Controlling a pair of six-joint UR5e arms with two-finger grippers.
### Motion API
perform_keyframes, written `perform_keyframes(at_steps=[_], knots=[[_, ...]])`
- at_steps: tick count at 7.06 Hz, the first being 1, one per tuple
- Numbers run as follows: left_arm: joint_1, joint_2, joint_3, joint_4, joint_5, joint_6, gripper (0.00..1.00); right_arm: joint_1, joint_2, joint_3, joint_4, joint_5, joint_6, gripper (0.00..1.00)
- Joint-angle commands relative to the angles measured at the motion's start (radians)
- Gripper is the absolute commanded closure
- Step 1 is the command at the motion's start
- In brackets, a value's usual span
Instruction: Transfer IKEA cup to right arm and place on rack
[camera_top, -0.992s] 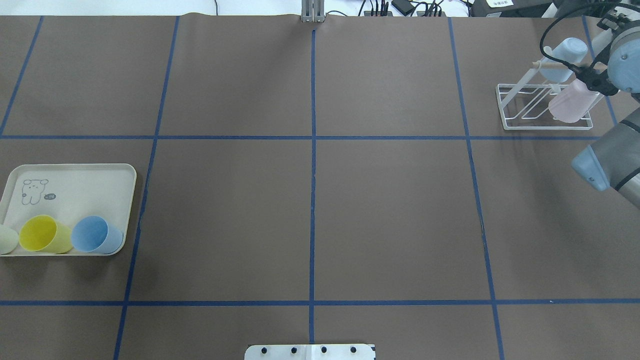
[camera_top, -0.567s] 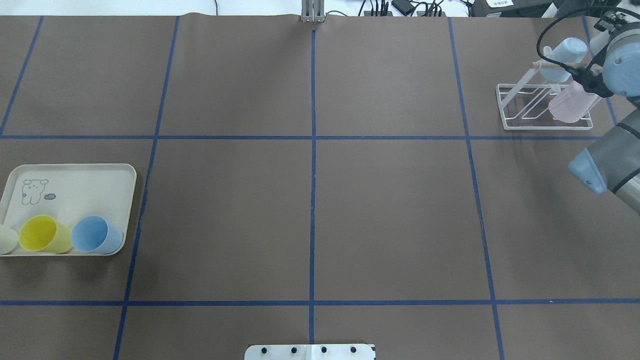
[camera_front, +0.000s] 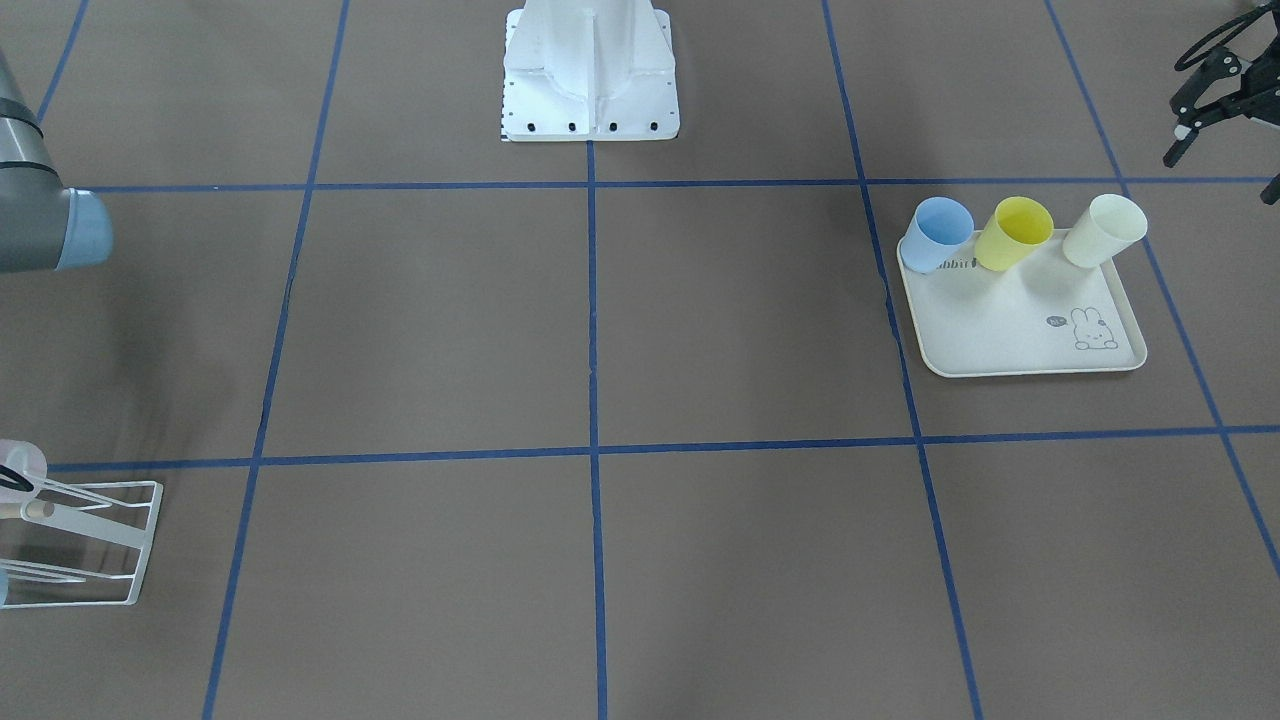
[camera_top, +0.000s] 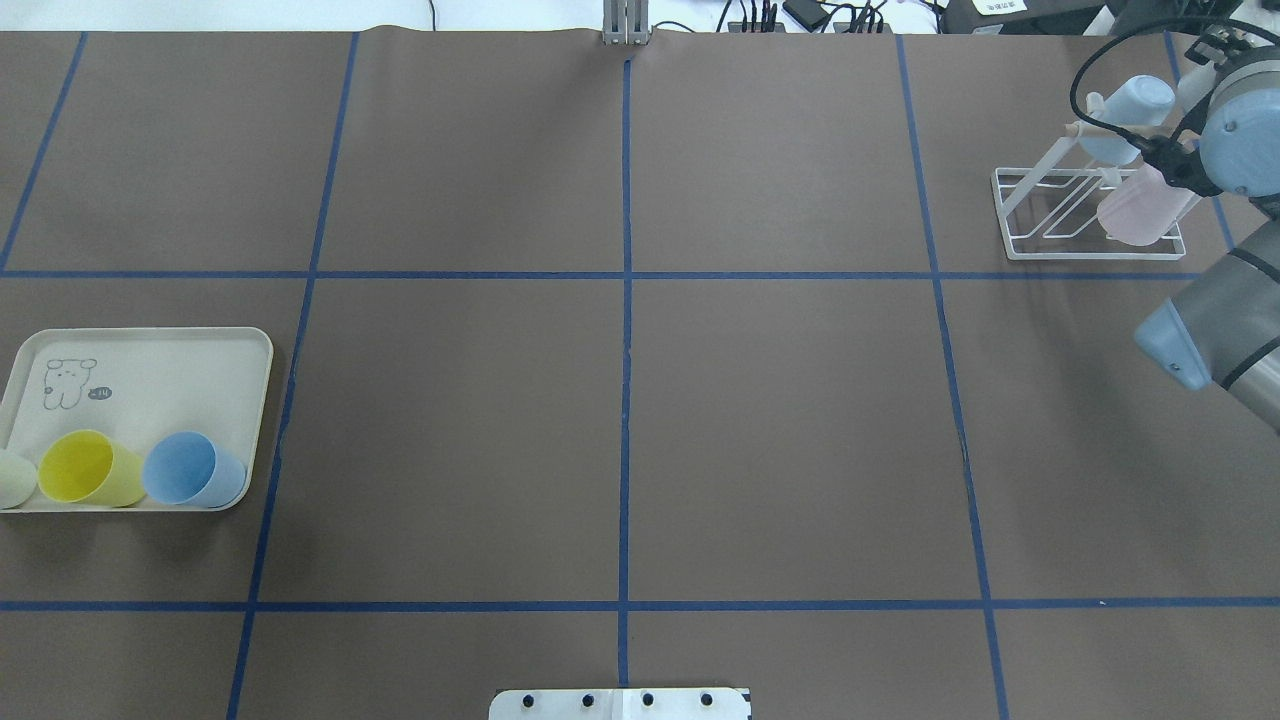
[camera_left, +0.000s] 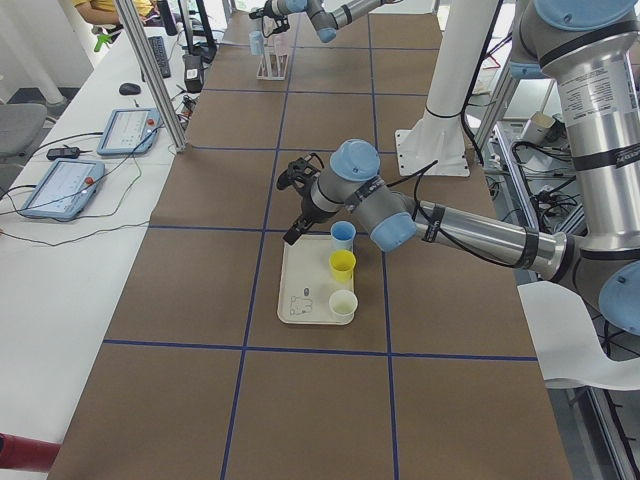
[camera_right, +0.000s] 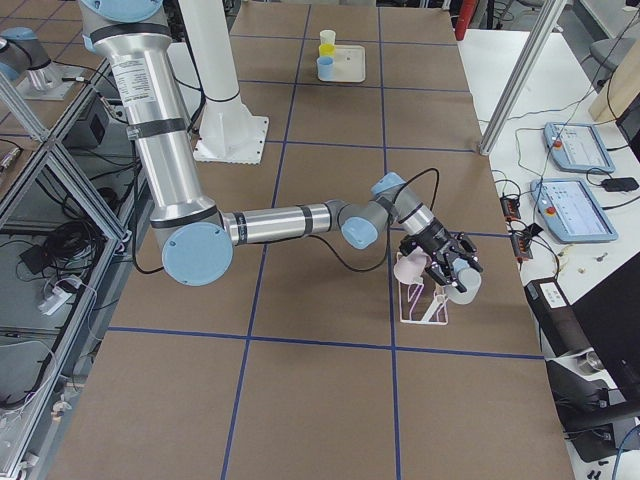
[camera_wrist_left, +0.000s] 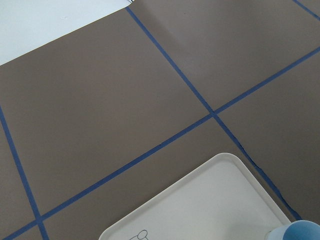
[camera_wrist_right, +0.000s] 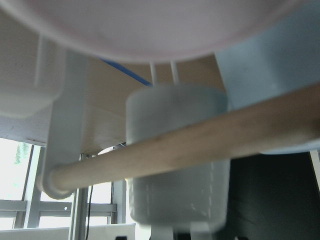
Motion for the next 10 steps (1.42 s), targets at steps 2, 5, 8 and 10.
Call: perform_keyframes(at_steps=[2,5,8,10], knots=[[0.000,-0.001,0.000,0.000,0.001,0.000,0.00,0.000,-0.001,0.000,0.000,0.000,0.021,0.02],[0.000,-0.002,-0.002,0.000,0.001,0.000,0.00,0.001,0.003,0.090,-0.008,0.036,0.024,0.01],[-0.002,0.000,-0.003,0.002,0.004,0.002,0.00,0.026,-0.006,0.201,-0.014,0.339,0.460,0.01],[-0.003,0.005,-0.003,0.003,0.015,-0.012,0.00,0.029,-0.047,0.300,-0.015,0.554,0.835,0.01]])
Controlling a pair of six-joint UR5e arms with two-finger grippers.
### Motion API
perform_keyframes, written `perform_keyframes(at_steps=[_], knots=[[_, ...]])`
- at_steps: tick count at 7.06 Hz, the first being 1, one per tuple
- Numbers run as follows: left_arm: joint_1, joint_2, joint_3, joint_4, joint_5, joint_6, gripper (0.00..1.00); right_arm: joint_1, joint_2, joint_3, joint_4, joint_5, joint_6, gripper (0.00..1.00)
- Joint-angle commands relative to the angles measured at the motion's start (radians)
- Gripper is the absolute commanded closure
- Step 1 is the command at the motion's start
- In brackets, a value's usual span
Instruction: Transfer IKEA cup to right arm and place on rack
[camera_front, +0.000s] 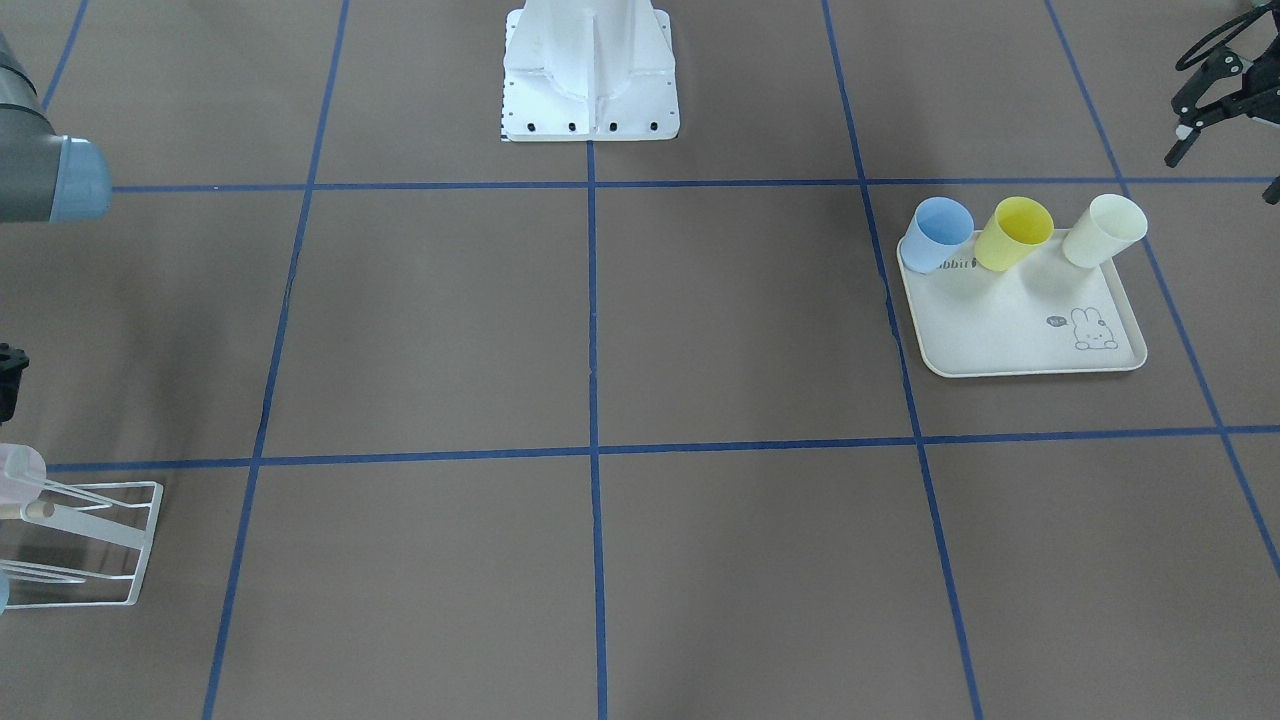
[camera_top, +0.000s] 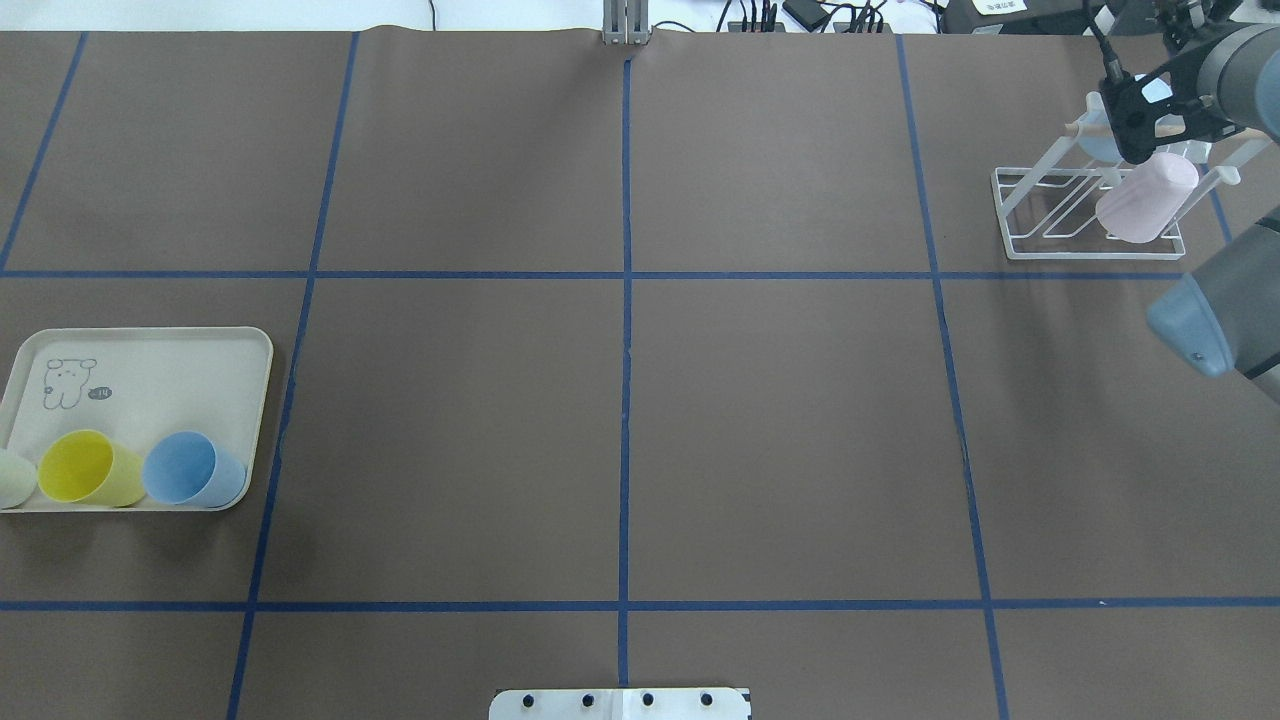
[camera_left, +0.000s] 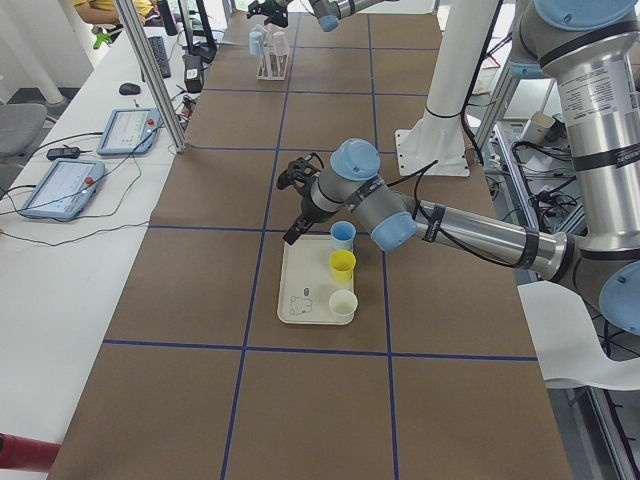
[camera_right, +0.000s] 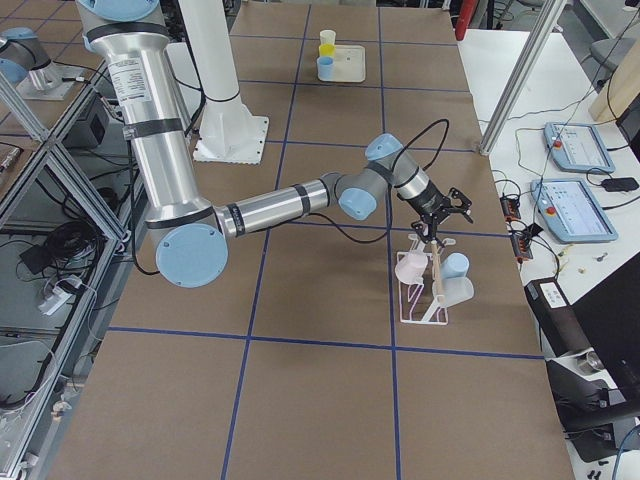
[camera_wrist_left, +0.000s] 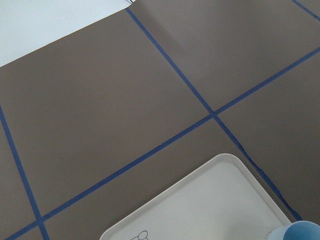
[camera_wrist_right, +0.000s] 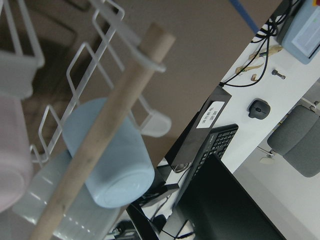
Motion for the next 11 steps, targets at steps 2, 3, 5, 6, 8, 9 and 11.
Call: perform_keyframes(at_steps=[2,3,5,6,8,9,11], knots=[[0.000,0.006,0.010,-0.002,0.012,-0.085,0.00,0.002,-0.064,0.134,0.006,0.347,0.708,0.01],[0.002,0.007,0.027,-0.015,0.016,-0.098,0.00,0.000,-0.067,0.196,0.011,0.435,0.928,0.01],[0.011,0.038,0.091,-0.085,0.117,-0.121,0.00,-0.041,-0.089,0.293,0.010,0.497,1.195,0.01],[0.013,0.074,0.204,-0.266,0.119,-0.128,0.00,-0.073,-0.087,0.306,0.010,0.535,1.288,0.01],[0.082,0.076,0.328,-0.421,0.154,-0.223,0.00,-0.127,-0.086,0.336,0.010,0.538,1.366,0.01],[0.161,0.076,0.348,-0.438,0.195,-0.287,0.00,-0.135,-0.086,0.340,0.010,0.537,1.372,0.01],[0.251,0.081,0.452,-0.595,0.219,-0.358,0.00,-0.135,-0.086,0.340,0.010,0.537,1.372,0.01]])
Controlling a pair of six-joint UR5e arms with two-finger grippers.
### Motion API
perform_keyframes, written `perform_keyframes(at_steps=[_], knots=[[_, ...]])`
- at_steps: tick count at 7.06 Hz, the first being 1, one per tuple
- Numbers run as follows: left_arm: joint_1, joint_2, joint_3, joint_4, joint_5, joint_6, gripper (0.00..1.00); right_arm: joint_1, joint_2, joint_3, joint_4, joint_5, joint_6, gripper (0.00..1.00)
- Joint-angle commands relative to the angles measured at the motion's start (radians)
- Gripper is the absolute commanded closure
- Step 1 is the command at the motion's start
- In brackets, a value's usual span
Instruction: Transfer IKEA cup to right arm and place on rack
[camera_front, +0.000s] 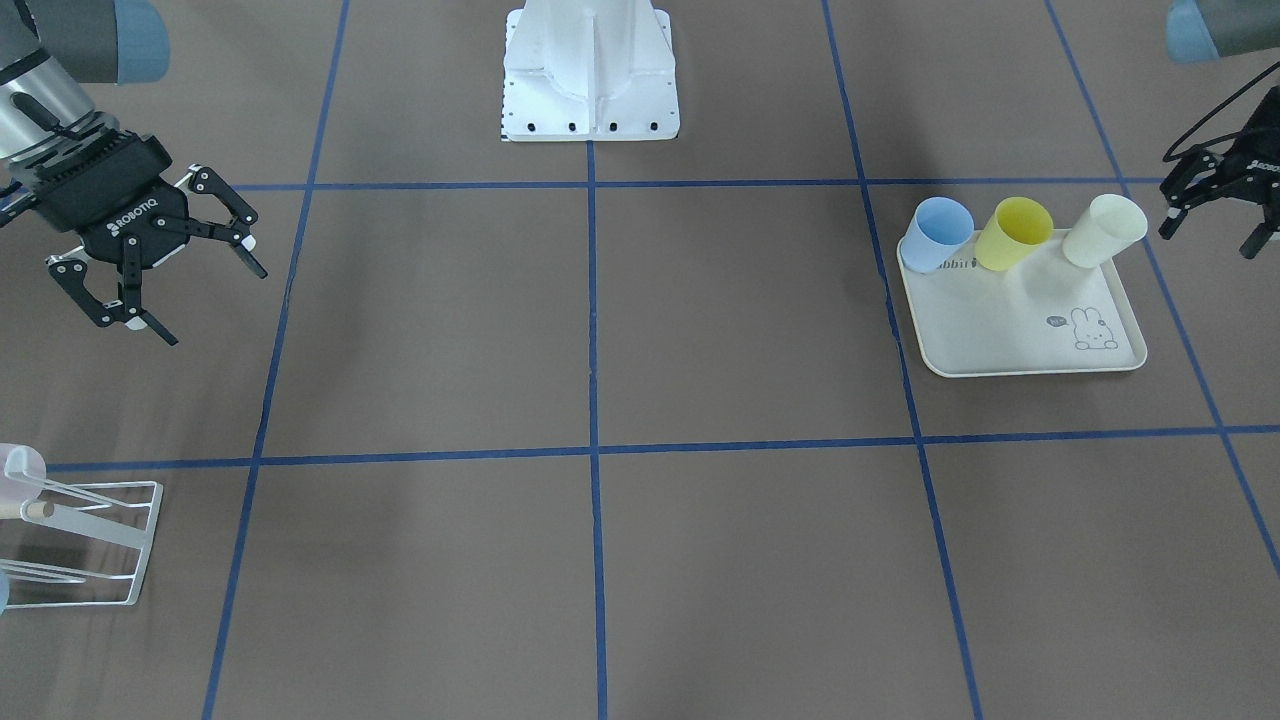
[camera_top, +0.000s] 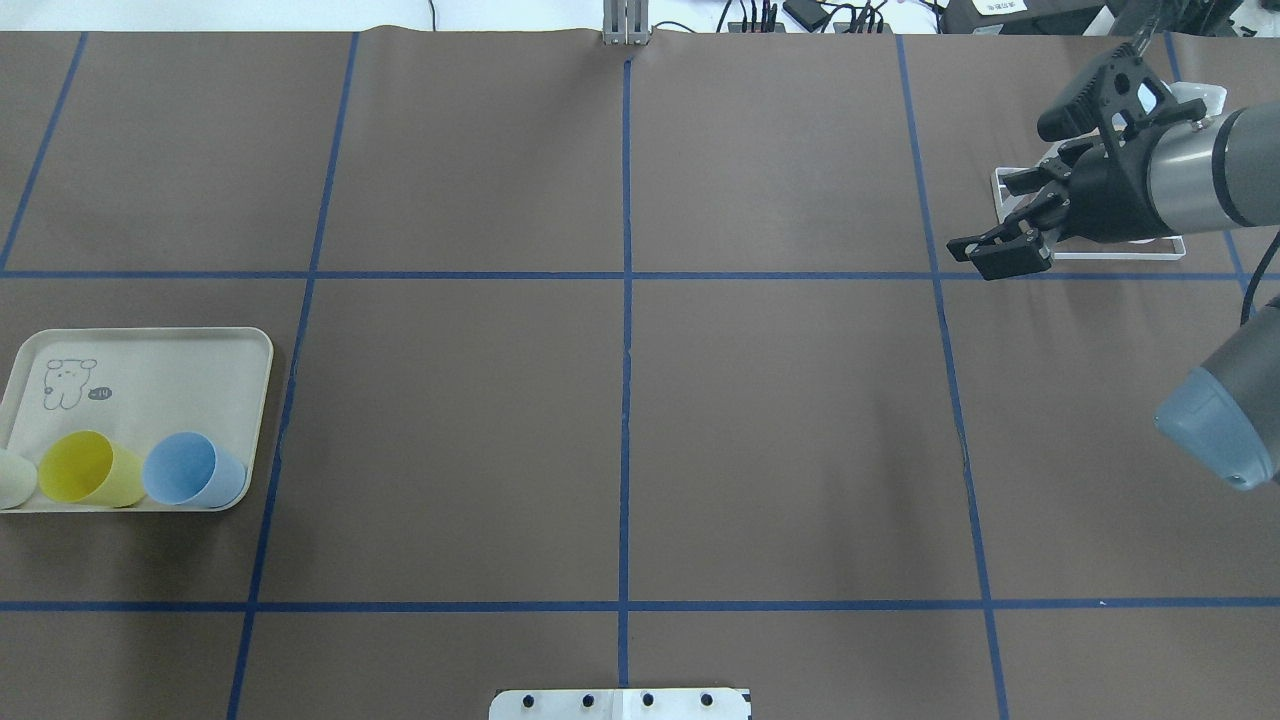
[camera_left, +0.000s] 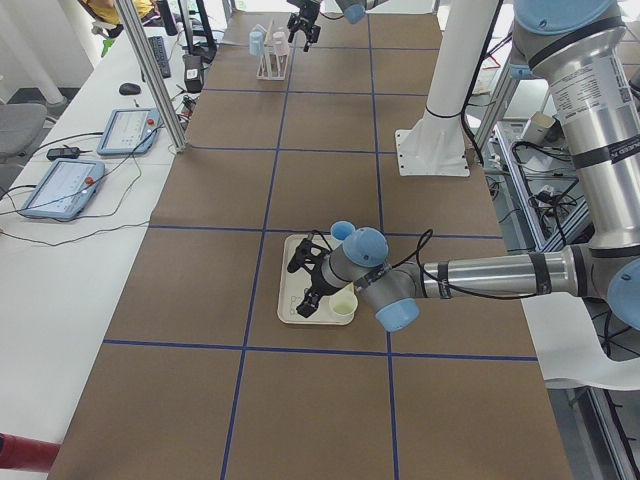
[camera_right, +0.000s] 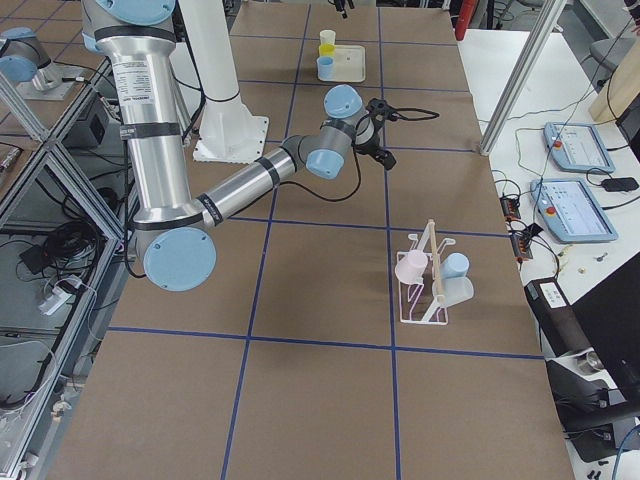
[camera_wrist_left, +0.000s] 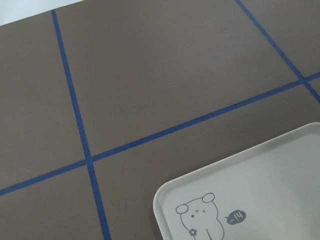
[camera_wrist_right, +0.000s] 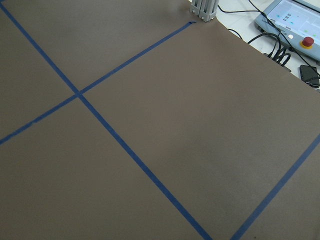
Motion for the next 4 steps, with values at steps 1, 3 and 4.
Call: perform_keyframes(at_steps=[1,3,4], knots=[[0.085,0.024,0.066,-0.107,0.016,-0.053,0.00,-0.004,0.000,0.001,0.000,0.000,0.003,0.01],[0.130,0.069,0.066,-0.161,0.018,-0.059,0.00,-0.004,0.000,0.000,0.000,-0.001,0.003,0.01],[0.137,0.075,0.066,-0.162,0.018,-0.057,0.04,-0.004,0.000,0.000,0.000,-0.001,0.003,0.01]])
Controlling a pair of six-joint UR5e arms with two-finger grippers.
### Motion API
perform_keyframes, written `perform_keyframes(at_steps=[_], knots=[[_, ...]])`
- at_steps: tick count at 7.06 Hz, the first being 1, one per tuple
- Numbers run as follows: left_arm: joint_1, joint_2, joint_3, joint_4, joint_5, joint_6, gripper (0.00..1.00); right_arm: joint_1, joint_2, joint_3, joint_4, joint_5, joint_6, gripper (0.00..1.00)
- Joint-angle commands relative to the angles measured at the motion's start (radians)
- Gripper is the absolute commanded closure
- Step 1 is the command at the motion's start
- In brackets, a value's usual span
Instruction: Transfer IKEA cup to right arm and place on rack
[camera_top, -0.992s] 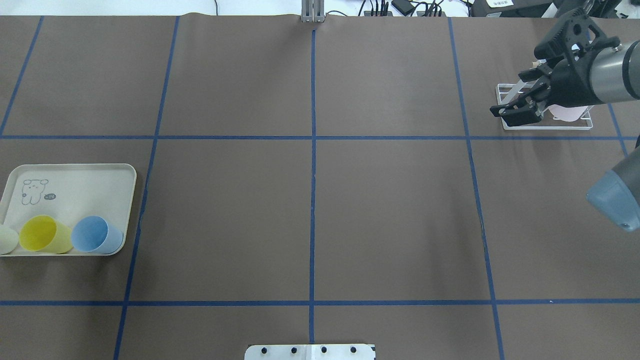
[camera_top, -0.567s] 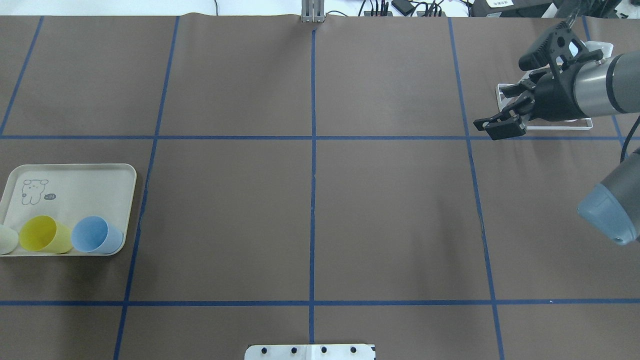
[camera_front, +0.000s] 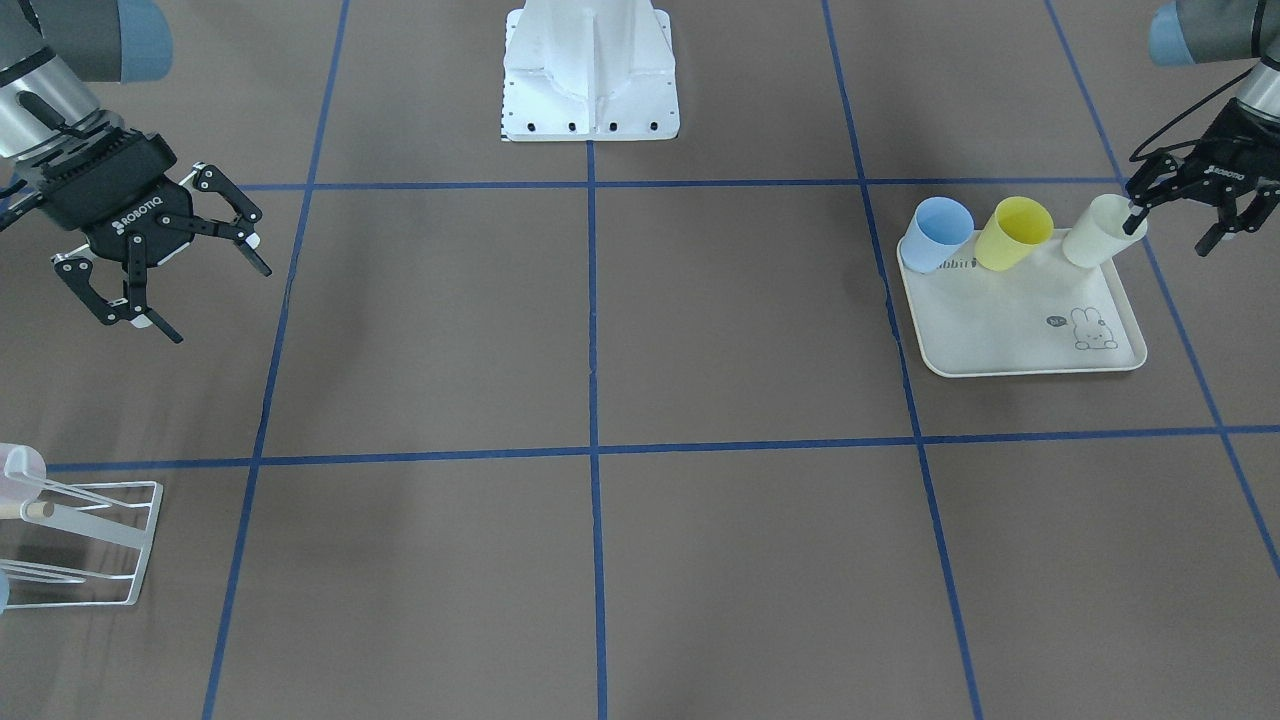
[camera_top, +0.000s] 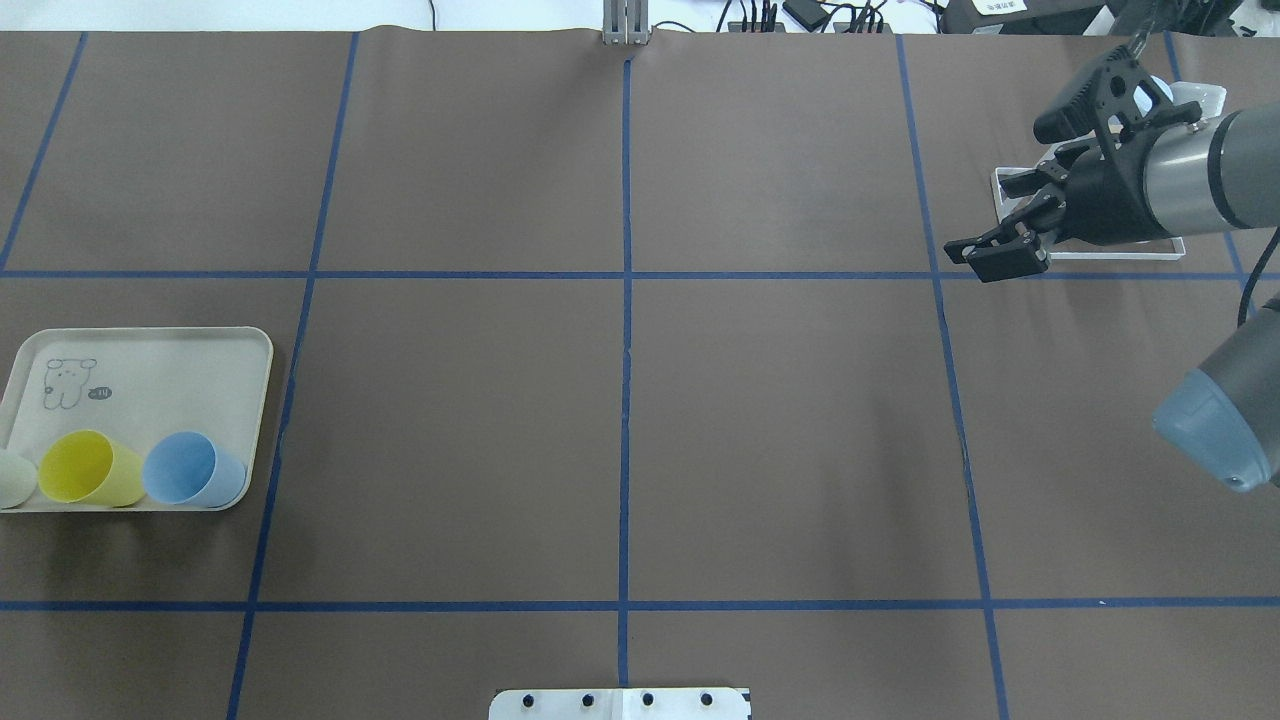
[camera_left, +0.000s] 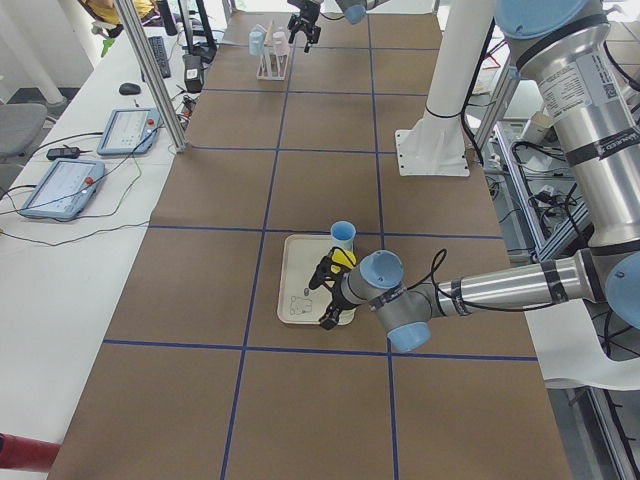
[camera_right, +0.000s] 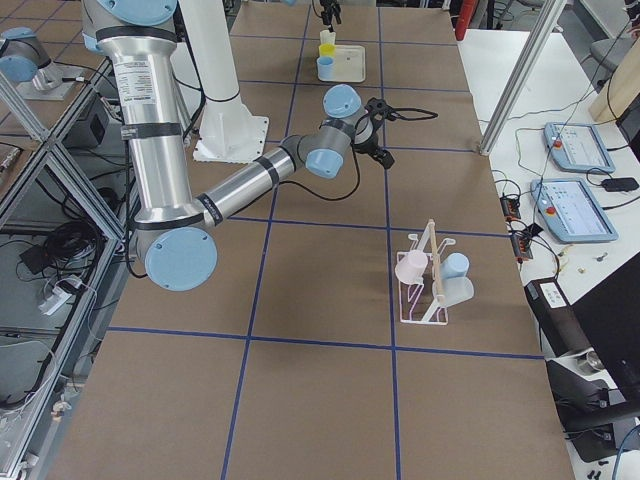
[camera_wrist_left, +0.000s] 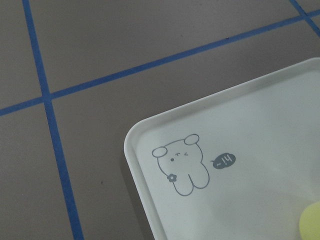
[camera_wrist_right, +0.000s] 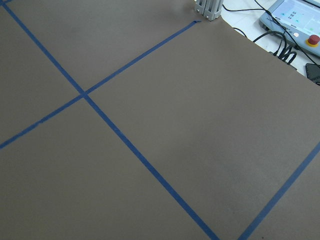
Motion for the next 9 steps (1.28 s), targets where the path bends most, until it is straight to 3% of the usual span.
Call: perform_keyframes(at_steps=[1,2,3,6,7,8,9], knots=[[0.019,0.020,0.001,-0.014,0.001,-0.001,0.26,0.000,0.000,0.000,0.000,-0.001,0.000,0.01],[0.019,0.025,0.001,-0.014,0.001,0.000,0.59,0.000,0.000,0.000,0.000,-0.001,0.000,0.01],[0.025,0.026,0.001,-0.014,-0.001,0.004,0.67,0.000,0.000,0.000,0.000,-0.001,0.000,0.01],[0.031,0.026,0.011,-0.014,-0.001,0.007,0.75,0.000,-0.002,0.000,0.000,-0.004,-0.001,0.01],[0.031,0.026,0.014,-0.021,-0.001,0.007,0.82,0.000,-0.002,0.000,0.000,-0.004,-0.002,0.01],[0.031,0.028,0.017,-0.053,-0.001,0.001,1.00,0.000,-0.002,0.000,0.002,-0.002,-0.002,0.01],[0.028,0.031,0.014,-0.070,-0.002,0.000,1.00,-0.002,-0.002,-0.002,0.002,-0.002,-0.005,0.01]])
